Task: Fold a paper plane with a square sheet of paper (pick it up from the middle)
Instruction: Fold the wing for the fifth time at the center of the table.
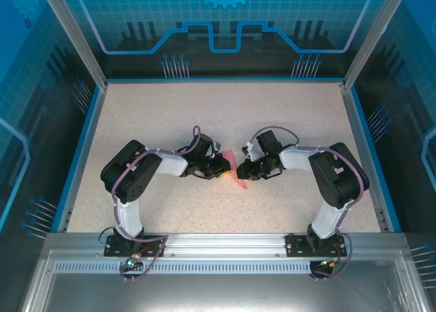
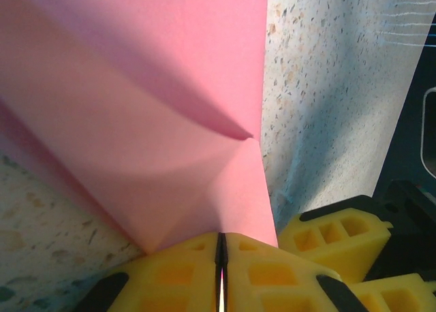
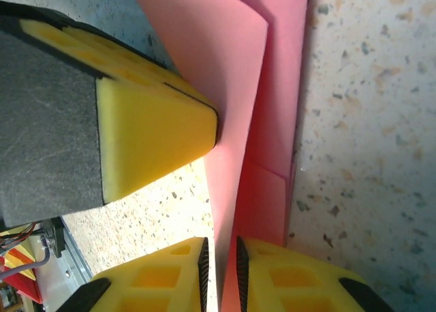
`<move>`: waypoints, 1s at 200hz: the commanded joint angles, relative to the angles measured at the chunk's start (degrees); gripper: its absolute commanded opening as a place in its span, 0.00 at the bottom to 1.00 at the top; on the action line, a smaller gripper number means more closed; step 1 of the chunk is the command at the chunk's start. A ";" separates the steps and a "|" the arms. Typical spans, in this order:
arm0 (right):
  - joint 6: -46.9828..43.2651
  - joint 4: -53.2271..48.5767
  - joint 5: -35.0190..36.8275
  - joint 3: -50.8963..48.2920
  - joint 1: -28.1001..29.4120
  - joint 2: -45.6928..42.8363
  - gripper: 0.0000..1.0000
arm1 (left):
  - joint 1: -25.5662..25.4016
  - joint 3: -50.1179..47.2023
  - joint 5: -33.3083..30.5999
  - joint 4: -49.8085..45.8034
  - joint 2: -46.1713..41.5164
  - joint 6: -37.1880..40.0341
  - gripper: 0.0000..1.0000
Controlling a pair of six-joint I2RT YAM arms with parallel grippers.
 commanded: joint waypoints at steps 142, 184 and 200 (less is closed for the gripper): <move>-2.07 -2.77 0.51 -0.60 1.13 2.63 0.09 | -0.27 1.25 0.23 -1.66 -3.82 1.39 0.14; 0.26 -0.49 -0.88 -1.73 -0.01 3.82 0.09 | -0.75 -2.69 1.73 3.66 -5.39 -0.39 0.16; 0.45 -0.52 -1.33 -1.87 -0.33 4.16 0.09 | -1.40 -3.49 2.04 4.98 -5.00 -0.71 0.16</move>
